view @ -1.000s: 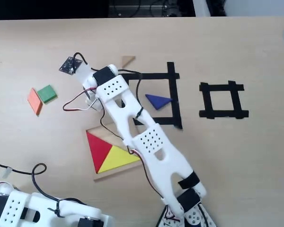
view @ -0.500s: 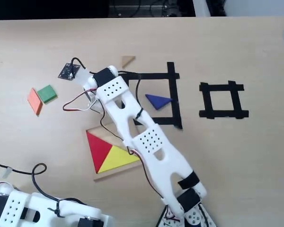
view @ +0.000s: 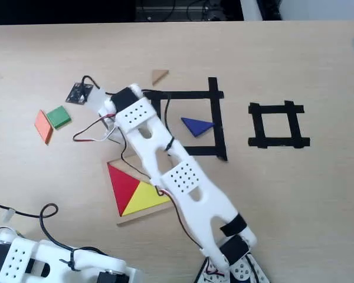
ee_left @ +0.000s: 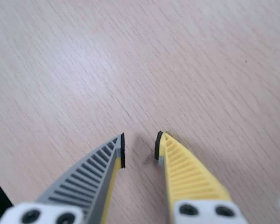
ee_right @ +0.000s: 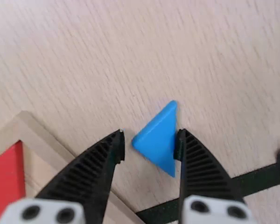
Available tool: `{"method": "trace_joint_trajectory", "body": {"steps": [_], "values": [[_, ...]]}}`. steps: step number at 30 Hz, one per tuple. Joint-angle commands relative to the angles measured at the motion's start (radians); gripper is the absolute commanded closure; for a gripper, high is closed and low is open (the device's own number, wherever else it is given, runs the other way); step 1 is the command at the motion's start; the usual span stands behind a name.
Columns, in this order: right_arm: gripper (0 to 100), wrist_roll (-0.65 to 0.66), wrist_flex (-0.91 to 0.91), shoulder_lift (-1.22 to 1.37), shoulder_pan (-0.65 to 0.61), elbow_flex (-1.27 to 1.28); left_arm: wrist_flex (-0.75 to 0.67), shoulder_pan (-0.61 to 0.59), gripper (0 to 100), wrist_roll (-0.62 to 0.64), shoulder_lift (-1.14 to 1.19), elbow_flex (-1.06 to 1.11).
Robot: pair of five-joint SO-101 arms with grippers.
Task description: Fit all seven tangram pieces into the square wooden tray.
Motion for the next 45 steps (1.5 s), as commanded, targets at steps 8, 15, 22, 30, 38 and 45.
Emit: {"method": "trace_joint_trajectory", "body": {"steps": [8,15,22,30,38,45], "values": [[80.6,0.0,-0.011,0.008,-0.006,-0.048,-0.015,0.008,86,-0.008,-0.008,-0.004],[80.6,0.051,0.018,0.015,0.0,-0.05,-0.015,0.007,86,-0.008,-0.008,-0.004],[80.6,0.064,0.018,0.015,0.0,-0.048,-0.015,0.007,86,-0.008,-0.008,-0.004],[81.2,0.101,0.011,0.012,0.0,-0.004,-0.015,0.007,86,-0.008,-0.008,-0.004],[88.7,0.104,0.011,0.013,0.0,-0.001,-0.015,0.007,86,-0.008,-0.008,-0.004],[87.1,0.104,0.012,0.013,0.0,-0.001,-0.015,0.007,86,-0.008,-0.008,-0.004]]}}
